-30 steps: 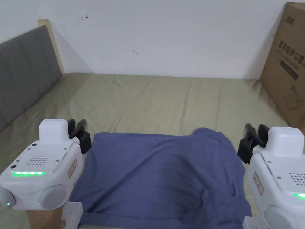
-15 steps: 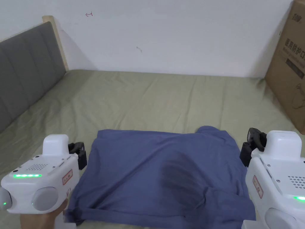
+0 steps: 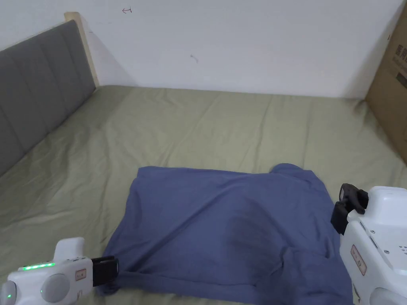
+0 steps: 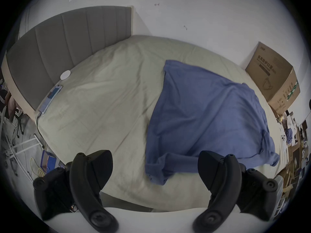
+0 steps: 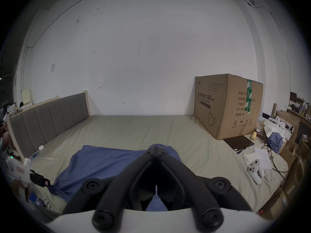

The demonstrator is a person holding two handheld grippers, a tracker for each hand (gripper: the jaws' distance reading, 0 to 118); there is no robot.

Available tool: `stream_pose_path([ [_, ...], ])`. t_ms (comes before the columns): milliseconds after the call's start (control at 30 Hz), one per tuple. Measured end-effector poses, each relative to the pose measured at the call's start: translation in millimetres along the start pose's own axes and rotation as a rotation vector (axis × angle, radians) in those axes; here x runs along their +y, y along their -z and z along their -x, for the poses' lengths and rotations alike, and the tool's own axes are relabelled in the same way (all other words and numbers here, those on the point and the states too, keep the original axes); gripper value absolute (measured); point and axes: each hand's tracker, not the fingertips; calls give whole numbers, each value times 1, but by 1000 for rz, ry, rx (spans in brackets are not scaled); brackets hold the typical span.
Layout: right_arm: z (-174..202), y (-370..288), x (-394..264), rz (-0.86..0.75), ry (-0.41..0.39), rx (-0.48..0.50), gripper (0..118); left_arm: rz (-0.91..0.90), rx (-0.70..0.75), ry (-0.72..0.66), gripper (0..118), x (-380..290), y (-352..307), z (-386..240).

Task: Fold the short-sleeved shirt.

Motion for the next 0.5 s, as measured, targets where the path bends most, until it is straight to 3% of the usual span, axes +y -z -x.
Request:
stream_pose_path([
  [200,-9,-2,-8,27,-1,-14,0,39,27,31,91,-14,28,-11],
  [267,-14,-3,-11,41,2,-24,0,53,1,40,56,-19,34,-13],
  [300,-17,-3,-13,48,2,-29,0,66,-36,33,25,-21,36,-13],
  [333,-21,-4,-15,57,3,-36,0,76,-81,13,8,-21,36,-14],
  [467,-38,0,-36,155,31,-54,0,14,-29,60,4,-23,23,-20],
  [500,-42,2,-45,186,31,-59,6,5,-26,66,4,-22,20,-20],
])
